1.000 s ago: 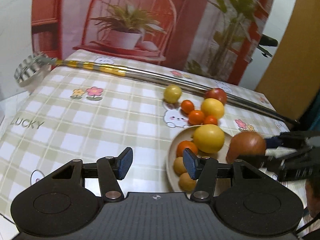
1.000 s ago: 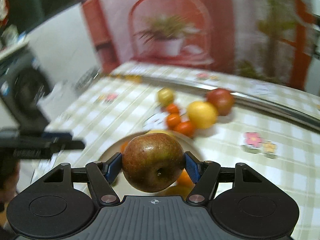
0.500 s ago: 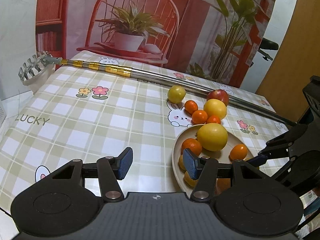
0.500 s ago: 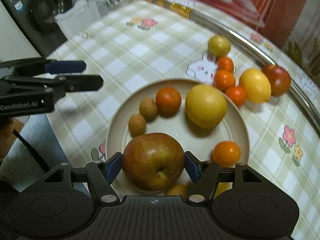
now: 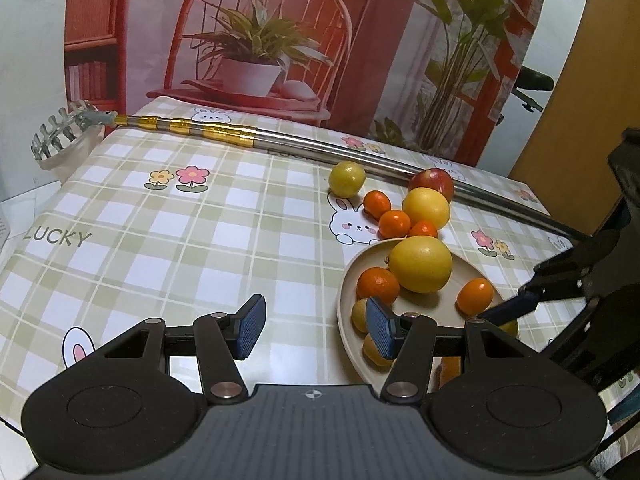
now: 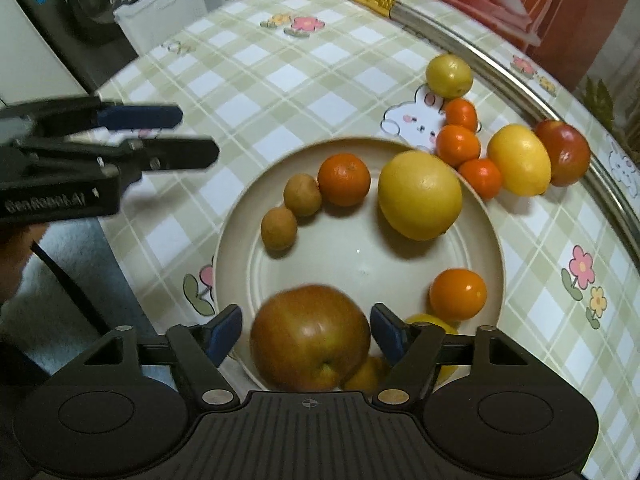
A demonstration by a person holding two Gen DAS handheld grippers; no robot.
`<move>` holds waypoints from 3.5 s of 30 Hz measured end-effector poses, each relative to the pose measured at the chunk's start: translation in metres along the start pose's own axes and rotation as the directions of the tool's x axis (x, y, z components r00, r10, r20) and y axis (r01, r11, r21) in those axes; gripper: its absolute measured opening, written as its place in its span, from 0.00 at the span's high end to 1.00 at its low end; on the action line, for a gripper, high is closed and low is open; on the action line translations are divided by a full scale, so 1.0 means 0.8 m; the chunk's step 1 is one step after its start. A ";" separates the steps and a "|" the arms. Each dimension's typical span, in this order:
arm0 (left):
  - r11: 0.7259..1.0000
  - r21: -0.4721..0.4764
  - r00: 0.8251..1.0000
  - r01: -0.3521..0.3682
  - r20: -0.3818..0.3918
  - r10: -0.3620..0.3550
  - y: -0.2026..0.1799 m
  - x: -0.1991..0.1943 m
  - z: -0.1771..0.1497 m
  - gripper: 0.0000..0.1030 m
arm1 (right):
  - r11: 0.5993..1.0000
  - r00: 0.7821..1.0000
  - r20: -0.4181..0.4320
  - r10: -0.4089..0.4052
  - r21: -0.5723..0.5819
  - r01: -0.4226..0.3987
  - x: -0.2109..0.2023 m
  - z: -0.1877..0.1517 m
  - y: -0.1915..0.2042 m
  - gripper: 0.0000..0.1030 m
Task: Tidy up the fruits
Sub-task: 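Lower the red apple onto the plate with the right gripper, then withdraw both open tools from the plate toward the loose fruit pile, then close the left gripper on a tangerine in the pile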
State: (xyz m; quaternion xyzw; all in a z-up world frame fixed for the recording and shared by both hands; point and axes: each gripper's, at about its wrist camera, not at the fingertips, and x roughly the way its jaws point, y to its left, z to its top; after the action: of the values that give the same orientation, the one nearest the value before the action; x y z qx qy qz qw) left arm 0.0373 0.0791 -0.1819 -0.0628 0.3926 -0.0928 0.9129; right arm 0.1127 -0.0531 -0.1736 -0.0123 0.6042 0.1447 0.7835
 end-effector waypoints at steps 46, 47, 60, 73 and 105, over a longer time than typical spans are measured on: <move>0.998 0.069 1.000 0.007 0.009 -0.008 -0.010 0.005 0.037 0.44 | 0.985 0.892 0.430 -0.138 0.153 0.078 -0.092 -0.025 -0.061 0.53; 0.997 0.076 1.000 0.004 0.013 -0.005 -0.011 0.004 0.041 0.44 | 0.982 0.876 0.457 -0.155 0.167 0.087 -0.097 -0.028 -0.065 0.53; 0.992 0.129 0.999 0.017 0.026 -0.021 -0.030 0.018 0.087 0.45 | 0.933 0.696 0.640 -0.325 0.338 0.125 -0.126 -0.063 -0.127 0.53; 0.991 0.123 0.995 0.053 -0.087 -0.042 -0.054 0.082 0.109 0.52 | 0.898 0.697 0.626 -0.350 0.436 0.061 -0.088 -0.094 -0.178 0.55; 0.995 -0.094 0.965 0.023 -0.257 -0.046 -0.076 0.257 0.148 0.64 | 0.820 0.729 0.606 -0.316 0.562 -0.112 -0.028 -0.117 -0.247 0.57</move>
State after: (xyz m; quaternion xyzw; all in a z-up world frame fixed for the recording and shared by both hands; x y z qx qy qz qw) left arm 0.2550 -0.0201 -0.2346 -0.0983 0.5110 -0.0982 0.8483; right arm 0.0670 -0.2654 -0.2086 0.2376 0.2903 -0.0913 0.9225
